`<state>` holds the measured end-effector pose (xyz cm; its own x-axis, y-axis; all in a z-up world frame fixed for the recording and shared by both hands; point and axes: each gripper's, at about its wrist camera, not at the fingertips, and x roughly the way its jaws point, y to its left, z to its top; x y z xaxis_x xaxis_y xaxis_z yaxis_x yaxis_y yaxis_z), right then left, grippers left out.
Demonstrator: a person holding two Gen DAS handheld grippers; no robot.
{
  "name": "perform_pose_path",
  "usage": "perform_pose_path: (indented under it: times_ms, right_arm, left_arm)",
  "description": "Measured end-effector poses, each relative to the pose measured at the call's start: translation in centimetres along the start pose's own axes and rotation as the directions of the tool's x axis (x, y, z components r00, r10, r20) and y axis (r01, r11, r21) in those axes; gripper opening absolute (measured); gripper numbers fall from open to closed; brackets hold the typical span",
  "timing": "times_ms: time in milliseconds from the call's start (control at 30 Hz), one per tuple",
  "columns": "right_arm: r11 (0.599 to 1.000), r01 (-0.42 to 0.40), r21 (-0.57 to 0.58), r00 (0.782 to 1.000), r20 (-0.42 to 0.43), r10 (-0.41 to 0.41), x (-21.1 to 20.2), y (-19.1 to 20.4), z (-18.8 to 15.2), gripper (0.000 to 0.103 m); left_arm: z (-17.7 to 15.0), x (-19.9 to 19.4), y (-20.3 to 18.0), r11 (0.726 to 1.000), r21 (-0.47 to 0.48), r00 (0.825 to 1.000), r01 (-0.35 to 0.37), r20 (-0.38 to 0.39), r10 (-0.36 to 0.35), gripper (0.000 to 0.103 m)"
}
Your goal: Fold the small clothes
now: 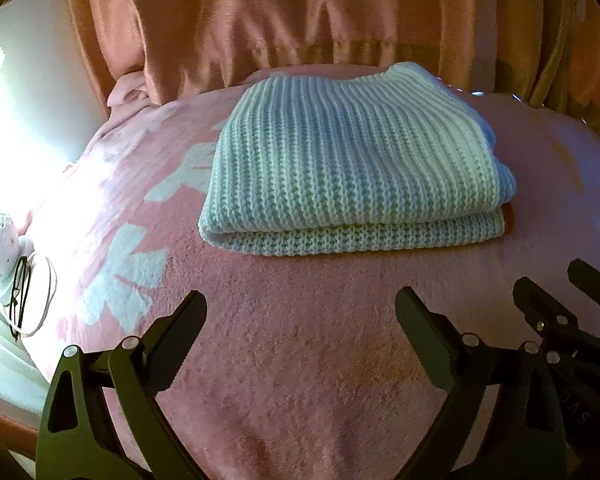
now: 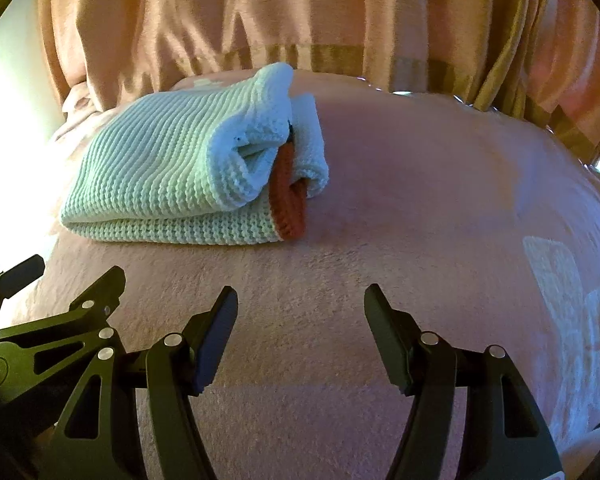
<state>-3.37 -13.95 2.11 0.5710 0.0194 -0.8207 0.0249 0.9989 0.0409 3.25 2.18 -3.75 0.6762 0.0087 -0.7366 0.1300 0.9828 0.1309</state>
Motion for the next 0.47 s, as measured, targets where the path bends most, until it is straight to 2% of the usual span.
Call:
perform_pose_path:
  times_ms: [167,300,467]
  right_arm:
    - [1.000,0.009,0.006,1.000,0.000,-0.009,0.13,-0.23,0.08,0.064]
    - [1.000,0.012,0.009,1.000,0.005,-0.012,0.01,-0.03,0.03,0.064]
    - [1.000,0.022,0.006,1.000,0.006,-0.022,0.04,0.10,-0.03,0.064]
  left_arm:
    - [-0.10,-0.34,-0.52,1.000,0.004,0.999,-0.026,0.036,0.026,0.091]
    - [0.02,-0.40,-0.46,1.000,-0.008,0.999,-0.026,0.033,0.027,0.090]
    - [0.00,-0.95,-0.84,0.999,0.017,0.997,-0.049,0.066,0.048,0.087]
